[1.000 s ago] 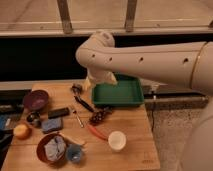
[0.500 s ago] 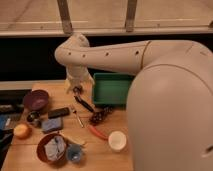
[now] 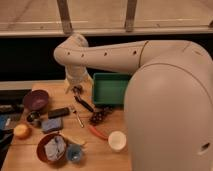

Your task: Place fork in purple bowl

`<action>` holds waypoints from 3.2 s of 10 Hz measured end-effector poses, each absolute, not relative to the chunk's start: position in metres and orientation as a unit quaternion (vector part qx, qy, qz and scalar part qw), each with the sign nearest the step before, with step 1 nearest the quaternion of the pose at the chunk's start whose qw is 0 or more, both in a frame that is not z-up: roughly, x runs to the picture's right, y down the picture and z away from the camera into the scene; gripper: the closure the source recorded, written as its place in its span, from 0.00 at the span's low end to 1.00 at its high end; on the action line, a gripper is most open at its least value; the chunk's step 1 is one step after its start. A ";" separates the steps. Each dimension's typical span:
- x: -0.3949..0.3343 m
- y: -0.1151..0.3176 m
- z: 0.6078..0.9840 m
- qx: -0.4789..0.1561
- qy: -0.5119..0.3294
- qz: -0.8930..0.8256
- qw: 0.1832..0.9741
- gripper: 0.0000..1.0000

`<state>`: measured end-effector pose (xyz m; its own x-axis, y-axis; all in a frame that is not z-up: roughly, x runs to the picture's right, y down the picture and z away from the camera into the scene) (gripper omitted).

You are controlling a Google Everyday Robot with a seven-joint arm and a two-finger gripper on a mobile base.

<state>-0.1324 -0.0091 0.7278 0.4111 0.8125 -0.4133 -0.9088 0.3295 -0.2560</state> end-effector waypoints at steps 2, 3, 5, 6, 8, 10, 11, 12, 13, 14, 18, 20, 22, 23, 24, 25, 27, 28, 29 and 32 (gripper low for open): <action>-0.137 0.001 0.736 -0.249 0.113 0.531 0.802 0.23; -0.142 0.013 0.744 -0.262 0.117 0.528 0.799 0.23; -0.152 0.044 0.766 -0.292 0.129 0.522 0.791 0.23; -0.160 0.067 0.781 -0.314 0.137 0.516 0.785 0.23; -0.173 0.102 0.794 -0.349 0.152 0.505 0.775 0.23; -0.187 0.126 0.796 -0.381 0.158 0.490 0.768 0.23; -0.187 0.126 0.796 -0.380 0.158 0.490 0.768 0.23; -0.184 0.125 0.797 -0.379 0.160 0.491 0.768 0.23; -0.183 0.125 0.797 -0.379 0.160 0.491 0.768 0.23; -0.184 0.125 0.797 -0.379 0.160 0.491 0.768 0.23; -0.192 0.131 0.799 -0.384 0.170 0.484 0.768 0.23; -0.189 0.137 0.804 -0.388 0.173 0.488 0.763 0.23; -0.186 0.148 0.813 -0.395 0.172 0.499 0.752 0.23; -0.188 0.156 0.820 -0.401 0.174 0.499 0.748 0.23; -0.191 0.162 0.825 -0.404 0.175 0.499 0.746 0.23; -0.196 0.167 0.830 -0.406 0.175 0.497 0.747 0.23; -0.198 0.167 0.838 -0.396 0.177 0.490 0.756 0.23; -0.197 0.167 0.841 -0.391 0.178 0.483 0.763 0.23; -0.197 0.167 0.844 -0.387 0.178 0.474 0.771 0.23; -0.192 0.167 0.855 -0.381 0.178 0.451 0.787 0.23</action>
